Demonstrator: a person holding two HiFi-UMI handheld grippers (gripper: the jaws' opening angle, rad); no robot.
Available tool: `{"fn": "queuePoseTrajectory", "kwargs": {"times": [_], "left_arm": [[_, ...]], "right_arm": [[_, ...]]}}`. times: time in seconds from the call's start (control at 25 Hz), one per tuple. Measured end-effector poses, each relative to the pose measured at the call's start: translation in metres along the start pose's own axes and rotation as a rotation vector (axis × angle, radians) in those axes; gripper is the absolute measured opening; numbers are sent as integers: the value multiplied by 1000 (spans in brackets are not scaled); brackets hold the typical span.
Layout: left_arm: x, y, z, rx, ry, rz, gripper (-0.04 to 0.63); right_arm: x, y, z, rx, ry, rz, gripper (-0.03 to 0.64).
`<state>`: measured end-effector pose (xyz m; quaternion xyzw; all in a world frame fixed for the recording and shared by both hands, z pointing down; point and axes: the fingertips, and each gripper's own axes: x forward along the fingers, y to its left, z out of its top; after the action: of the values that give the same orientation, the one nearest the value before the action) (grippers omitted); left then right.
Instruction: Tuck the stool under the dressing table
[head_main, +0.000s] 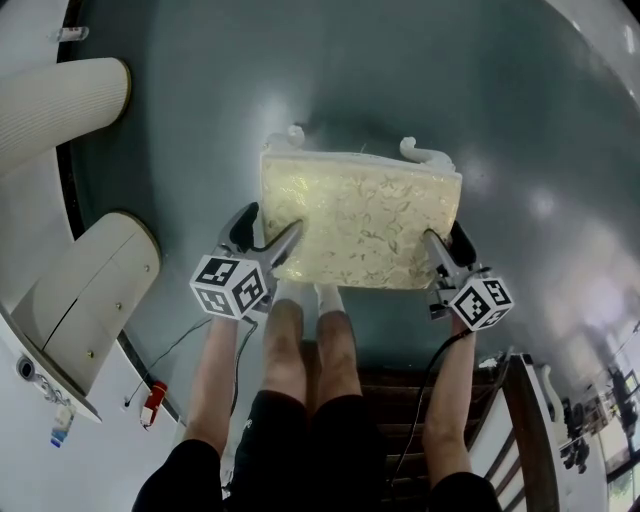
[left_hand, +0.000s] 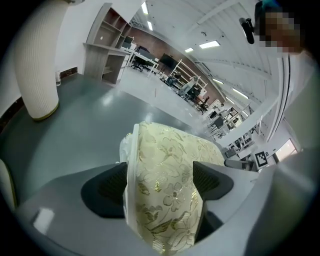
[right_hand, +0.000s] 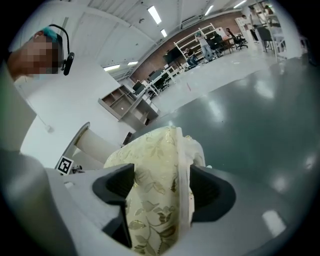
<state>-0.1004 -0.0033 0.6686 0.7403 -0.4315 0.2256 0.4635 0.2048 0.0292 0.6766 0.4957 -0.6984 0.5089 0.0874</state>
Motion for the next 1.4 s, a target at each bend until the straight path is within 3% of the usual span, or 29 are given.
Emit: {"fn": "queuePoseTrajectory", "kwargs": {"times": [0.2,0.52,0.96,1.4], "left_arm": [[5,5,-1,-4,1,-6,437],[13,12,-6,-74,-34,-82,486],[19,11,-11,-156,-56,-156,480],[20,8,-12,-165,-25,-175,445]], "right_arm": [[5,-2,-1,29,6,47,359],[11,-4,0,6,14,119,376],[15,-4,-3,109,-21,206,376],[16,-5,-5,126,-6,230,371]]}}
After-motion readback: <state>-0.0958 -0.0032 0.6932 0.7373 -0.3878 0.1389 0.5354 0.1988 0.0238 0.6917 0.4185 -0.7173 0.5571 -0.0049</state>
